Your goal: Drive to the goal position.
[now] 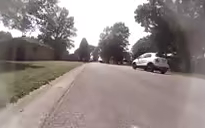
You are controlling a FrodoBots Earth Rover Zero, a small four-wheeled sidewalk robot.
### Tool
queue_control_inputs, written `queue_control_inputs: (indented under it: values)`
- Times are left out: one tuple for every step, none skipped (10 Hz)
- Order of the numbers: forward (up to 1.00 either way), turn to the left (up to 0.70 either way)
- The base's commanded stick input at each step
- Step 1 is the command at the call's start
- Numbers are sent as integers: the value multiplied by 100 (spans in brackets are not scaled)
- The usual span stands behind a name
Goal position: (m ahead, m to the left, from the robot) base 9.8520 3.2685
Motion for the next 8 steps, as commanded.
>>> queue_control_inputs:
  values:
    - [100,35]
    - [100,14]
    - [100,2]
    - [100,2]
    - [100,2]
    - [100,2]
    - [100,0]
    - [100,0]
